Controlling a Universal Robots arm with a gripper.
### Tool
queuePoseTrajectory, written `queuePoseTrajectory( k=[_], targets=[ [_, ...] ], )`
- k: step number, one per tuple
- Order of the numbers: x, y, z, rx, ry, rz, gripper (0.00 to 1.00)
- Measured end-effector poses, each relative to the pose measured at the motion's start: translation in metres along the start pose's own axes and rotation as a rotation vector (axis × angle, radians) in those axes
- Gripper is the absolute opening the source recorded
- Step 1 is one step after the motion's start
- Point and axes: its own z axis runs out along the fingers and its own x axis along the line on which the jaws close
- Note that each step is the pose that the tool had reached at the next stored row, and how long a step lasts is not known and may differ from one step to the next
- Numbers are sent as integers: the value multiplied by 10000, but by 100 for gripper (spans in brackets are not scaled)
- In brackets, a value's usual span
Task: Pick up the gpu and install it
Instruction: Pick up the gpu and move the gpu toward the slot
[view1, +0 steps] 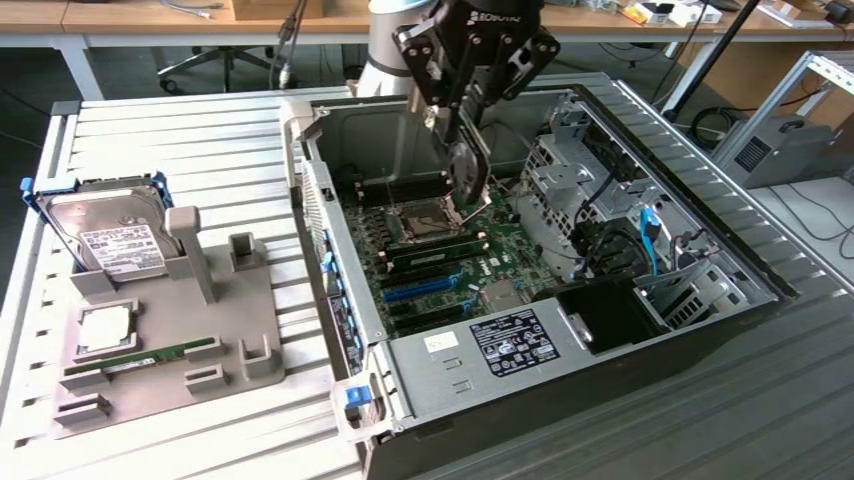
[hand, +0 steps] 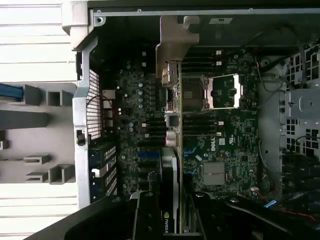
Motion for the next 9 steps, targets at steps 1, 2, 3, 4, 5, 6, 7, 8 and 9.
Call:
queuePoseTrajectory(
  k=[1, 2, 3, 4, 5, 6, 7, 8, 9],
  targets=[
    [-73, 2, 1, 0, 0, 0, 28],
    [-126, 3, 2, 0, 0, 0, 28],
    [-177, 4, 3, 0, 0, -1, 28],
    [-249, 6, 4, -1, 0, 0, 28],
    [-335, 8, 5, 0, 0, -1, 28],
    [-375, 8, 6, 0, 0, 0, 28],
    [-422, 10, 7, -1, 0, 0, 28],
    [-467, 11, 7, 0, 0, -1, 28],
    [-515, 12, 8, 0, 0, -1, 28]
  ],
)
